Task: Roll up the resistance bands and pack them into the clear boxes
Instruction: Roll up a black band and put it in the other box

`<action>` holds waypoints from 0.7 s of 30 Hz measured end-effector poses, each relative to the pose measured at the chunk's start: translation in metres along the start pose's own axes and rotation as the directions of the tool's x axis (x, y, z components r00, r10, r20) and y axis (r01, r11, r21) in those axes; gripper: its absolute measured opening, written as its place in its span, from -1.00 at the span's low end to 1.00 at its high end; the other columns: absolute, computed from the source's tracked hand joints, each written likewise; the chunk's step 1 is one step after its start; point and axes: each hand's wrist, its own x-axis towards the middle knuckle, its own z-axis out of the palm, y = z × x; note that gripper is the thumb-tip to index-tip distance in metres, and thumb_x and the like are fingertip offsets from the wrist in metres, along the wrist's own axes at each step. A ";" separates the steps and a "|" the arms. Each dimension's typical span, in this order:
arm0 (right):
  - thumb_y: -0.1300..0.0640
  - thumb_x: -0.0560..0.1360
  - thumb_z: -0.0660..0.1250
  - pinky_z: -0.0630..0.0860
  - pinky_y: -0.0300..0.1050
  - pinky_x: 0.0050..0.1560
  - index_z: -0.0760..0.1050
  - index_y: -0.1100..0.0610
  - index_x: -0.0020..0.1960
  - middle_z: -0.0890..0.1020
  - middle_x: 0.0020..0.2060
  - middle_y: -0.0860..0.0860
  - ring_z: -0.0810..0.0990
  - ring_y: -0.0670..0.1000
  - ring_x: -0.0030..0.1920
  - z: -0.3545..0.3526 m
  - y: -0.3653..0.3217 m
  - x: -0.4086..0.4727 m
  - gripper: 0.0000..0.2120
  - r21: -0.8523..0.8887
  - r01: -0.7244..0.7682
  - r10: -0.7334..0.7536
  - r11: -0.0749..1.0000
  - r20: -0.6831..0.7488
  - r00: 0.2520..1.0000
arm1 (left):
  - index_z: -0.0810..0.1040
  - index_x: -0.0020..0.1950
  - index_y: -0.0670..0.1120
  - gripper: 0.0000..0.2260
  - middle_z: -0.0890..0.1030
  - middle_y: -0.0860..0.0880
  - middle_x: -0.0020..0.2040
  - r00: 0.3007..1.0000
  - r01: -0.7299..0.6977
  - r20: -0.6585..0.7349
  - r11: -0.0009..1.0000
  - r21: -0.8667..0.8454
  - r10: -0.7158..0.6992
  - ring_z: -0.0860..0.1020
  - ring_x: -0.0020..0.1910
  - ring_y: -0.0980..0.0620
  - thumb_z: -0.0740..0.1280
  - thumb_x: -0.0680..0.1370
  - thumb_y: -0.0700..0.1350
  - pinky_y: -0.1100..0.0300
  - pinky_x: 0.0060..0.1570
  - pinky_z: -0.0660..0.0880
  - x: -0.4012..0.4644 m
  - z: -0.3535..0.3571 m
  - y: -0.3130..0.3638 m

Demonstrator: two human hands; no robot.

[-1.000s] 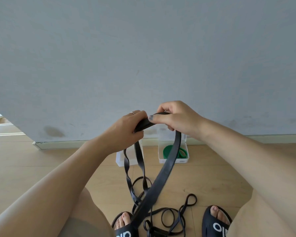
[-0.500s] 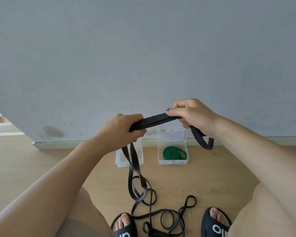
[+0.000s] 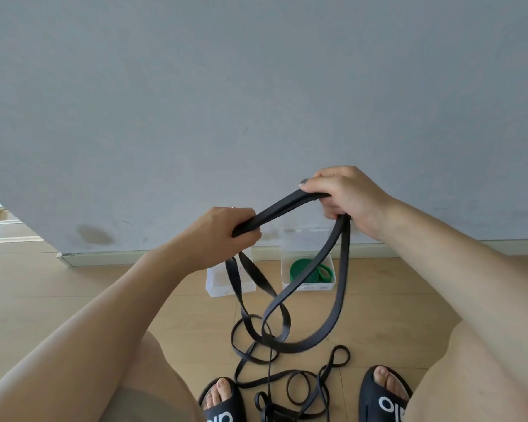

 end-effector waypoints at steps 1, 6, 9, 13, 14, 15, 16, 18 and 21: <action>0.14 0.58 0.38 0.20 -0.09 -0.31 0.40 0.10 -0.30 0.19 -0.49 -0.02 0.17 0.01 -0.44 -0.002 0.000 0.001 -0.70 0.020 -0.001 0.001 1.000 -0.016 1.000 | 0.45 -0.18 -0.02 -0.77 0.48 0.00 -0.31 0.999 0.027 0.020 0.999 -0.030 -0.026 0.39 -0.36 0.06 0.35 0.61 0.04 0.19 -0.27 0.38 0.000 0.000 -0.001; 0.07 0.60 0.30 0.35 -0.03 -0.19 0.35 0.11 -0.31 0.35 -0.47 0.07 0.32 0.05 -0.38 -0.010 0.010 0.004 -0.67 -0.168 -0.038 0.050 0.985 0.065 0.997 | 0.55 -0.15 -0.06 -0.80 0.72 0.07 -0.21 0.999 0.016 0.030 0.985 -0.172 -0.011 0.67 -0.14 0.11 0.37 0.63 -0.02 0.10 -0.04 0.55 -0.004 -0.008 0.005; 0.02 0.60 0.25 0.41 0.05 -0.12 0.48 0.12 -0.32 0.56 -0.39 0.11 0.45 0.06 -0.33 -0.010 0.016 0.004 -0.65 -0.281 -0.080 0.122 0.956 0.135 0.983 | 0.51 -0.15 -0.07 -0.81 0.71 0.03 -0.27 1.000 -0.007 0.009 0.984 -0.176 0.009 0.66 -0.20 0.13 0.35 0.64 -0.04 0.07 -0.09 0.52 -0.006 -0.009 0.009; -0.12 0.68 0.09 0.52 0.17 0.20 0.62 0.17 0.03 0.74 -0.15 0.13 0.61 0.09 -0.19 -0.005 0.016 -0.002 -0.54 -0.292 -0.130 0.207 0.947 0.250 0.946 | 0.49 -0.15 -0.11 -0.79 0.61 -0.06 -0.40 0.999 -0.035 -0.035 0.973 -0.227 0.028 0.69 -0.30 0.04 0.34 0.66 -0.08 0.05 -0.09 0.64 -0.006 -0.013 0.012; -0.13 0.70 0.05 0.51 0.14 0.24 0.61 0.19 0.08 0.75 -0.13 0.13 0.65 0.08 -0.15 -0.002 0.014 -0.003 -0.51 -0.268 -0.113 0.187 0.957 0.270 0.945 | 0.48 -0.15 -0.13 -0.78 0.57 -0.04 -0.44 0.999 -0.043 -0.040 0.974 -0.223 0.035 0.67 -0.35 0.02 0.34 0.66 -0.08 0.11 -0.13 0.64 -0.006 -0.012 0.014; -0.14 0.71 0.02 0.52 0.11 0.26 0.61 0.18 0.11 0.75 -0.12 0.13 0.66 0.08 -0.12 0.003 0.010 -0.004 -0.49 -0.235 -0.089 0.158 0.968 0.293 0.943 | 0.47 -0.16 -0.13 -0.77 0.53 0.00 -0.47 0.998 -0.054 -0.043 0.978 -0.202 0.046 0.64 -0.40 0.01 0.35 0.65 -0.07 0.17 -0.21 0.62 -0.006 -0.011 0.016; -0.14 0.72 0.01 0.53 0.07 0.24 0.62 0.17 0.12 0.75 -0.11 0.15 0.66 0.07 -0.11 0.008 0.006 -0.006 -0.48 -0.201 -0.066 0.129 0.977 0.319 0.939 | 0.47 -0.17 -0.11 -0.77 0.50 0.03 -0.48 0.997 -0.065 -0.040 0.982 -0.175 0.059 0.61 -0.44 0.01 0.36 0.65 -0.06 0.21 -0.31 0.56 -0.005 -0.008 0.018; -0.13 0.73 0.02 0.55 0.01 0.13 0.64 0.22 0.06 0.72 -0.19 0.16 0.63 0.06 -0.18 0.022 0.002 -0.009 -0.46 -0.165 -0.019 0.078 0.986 0.359 0.930 | 0.50 -0.17 -0.05 -0.79 0.48 0.08 -0.47 0.997 -0.081 -0.028 0.985 -0.149 0.077 0.52 -0.50 0.05 0.38 0.63 -0.04 0.24 -0.42 0.46 -0.003 -0.002 0.020; -0.14 0.70 0.16 0.45 -0.11 -0.16 0.56 0.20 -0.20 0.52 -0.47 0.04 0.47 -0.02 -0.40 0.035 0.002 -0.011 -0.50 -0.271 0.073 0.013 0.960 0.304 0.953 | 0.54 -0.13 -0.05 -0.83 0.46 0.08 -0.41 0.997 -0.080 -0.012 0.986 -0.145 0.080 0.45 -0.47 0.10 0.42 0.59 -0.02 0.19 -0.42 0.45 -0.001 0.001 0.017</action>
